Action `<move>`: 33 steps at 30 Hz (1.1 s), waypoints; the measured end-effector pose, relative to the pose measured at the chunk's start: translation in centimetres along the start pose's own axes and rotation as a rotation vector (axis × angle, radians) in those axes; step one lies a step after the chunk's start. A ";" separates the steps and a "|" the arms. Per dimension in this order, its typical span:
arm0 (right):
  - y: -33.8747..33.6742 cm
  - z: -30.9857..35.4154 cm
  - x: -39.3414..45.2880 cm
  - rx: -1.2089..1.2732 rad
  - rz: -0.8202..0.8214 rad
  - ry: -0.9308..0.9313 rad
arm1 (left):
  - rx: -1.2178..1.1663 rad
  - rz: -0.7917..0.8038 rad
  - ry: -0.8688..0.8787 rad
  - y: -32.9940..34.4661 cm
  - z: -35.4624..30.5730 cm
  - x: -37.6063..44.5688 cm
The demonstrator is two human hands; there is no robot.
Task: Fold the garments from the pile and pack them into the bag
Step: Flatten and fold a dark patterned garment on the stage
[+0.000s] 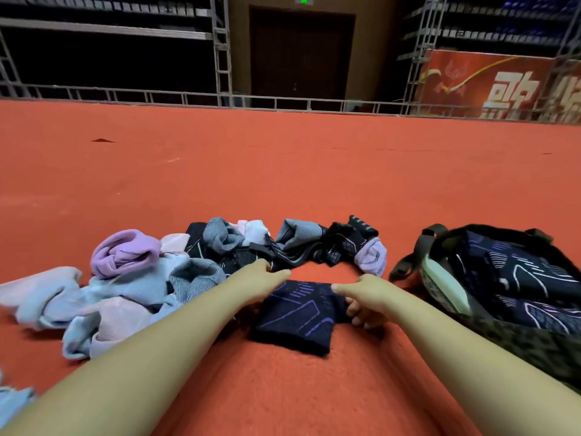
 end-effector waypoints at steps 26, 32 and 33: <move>0.3 -2.1 -5.6 -0.061 -0.030 -0.620 | -0.116 -0.027 0.356 -1.1 2.0 -6.9; 2.7 -3.6 -8.5 -0.137 0.022 -0.579 | 0.084 0.027 0.355 1.4 3.9 -10.2; 2.9 -3.6 -8.8 -0.196 0.004 -0.583 | 0.099 0.037 0.365 1.6 3.9 -10.5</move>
Point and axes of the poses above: each hand's wrist, its own x-axis towards the middle knuckle, its own y-axis out of the palm, z = x × y, the point moved 2 cm from there along x, towards the middle knuckle, and after that the axes turned 4 degrees about -y, right-handed, at the moved point
